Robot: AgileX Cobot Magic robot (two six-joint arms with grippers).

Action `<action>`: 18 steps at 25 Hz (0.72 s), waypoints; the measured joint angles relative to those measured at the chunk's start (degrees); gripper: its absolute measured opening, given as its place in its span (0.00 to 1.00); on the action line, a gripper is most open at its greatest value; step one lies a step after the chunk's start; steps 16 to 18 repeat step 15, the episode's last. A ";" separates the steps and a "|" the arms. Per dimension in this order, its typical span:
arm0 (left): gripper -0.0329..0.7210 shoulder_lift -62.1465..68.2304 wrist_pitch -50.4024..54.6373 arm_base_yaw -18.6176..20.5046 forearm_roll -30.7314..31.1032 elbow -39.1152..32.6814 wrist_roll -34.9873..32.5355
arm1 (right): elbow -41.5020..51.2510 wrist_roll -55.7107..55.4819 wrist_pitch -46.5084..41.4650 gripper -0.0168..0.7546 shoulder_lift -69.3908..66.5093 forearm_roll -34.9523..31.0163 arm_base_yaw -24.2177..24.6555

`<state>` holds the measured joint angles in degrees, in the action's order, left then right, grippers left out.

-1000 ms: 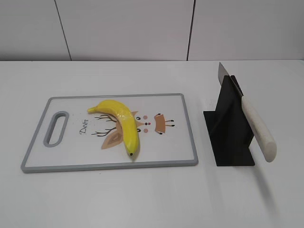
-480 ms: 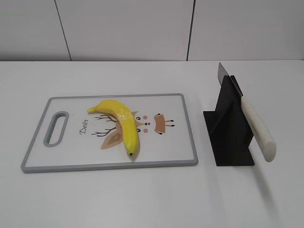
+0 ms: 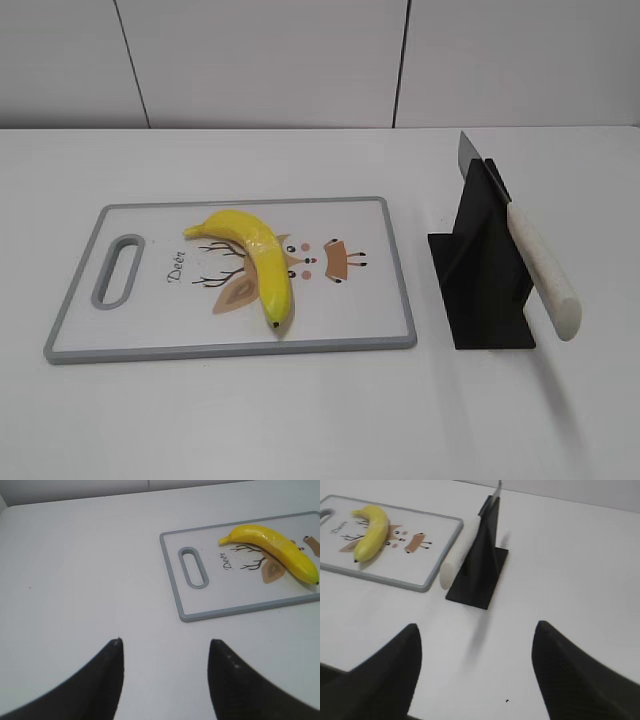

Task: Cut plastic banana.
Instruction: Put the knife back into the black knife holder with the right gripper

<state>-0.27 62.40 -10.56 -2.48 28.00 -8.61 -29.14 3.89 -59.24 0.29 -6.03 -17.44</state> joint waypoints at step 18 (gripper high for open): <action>0.70 0.00 0.00 0.00 0.00 0.00 0.00 | 0.00 0.00 0.00 0.71 0.00 -0.14 7.84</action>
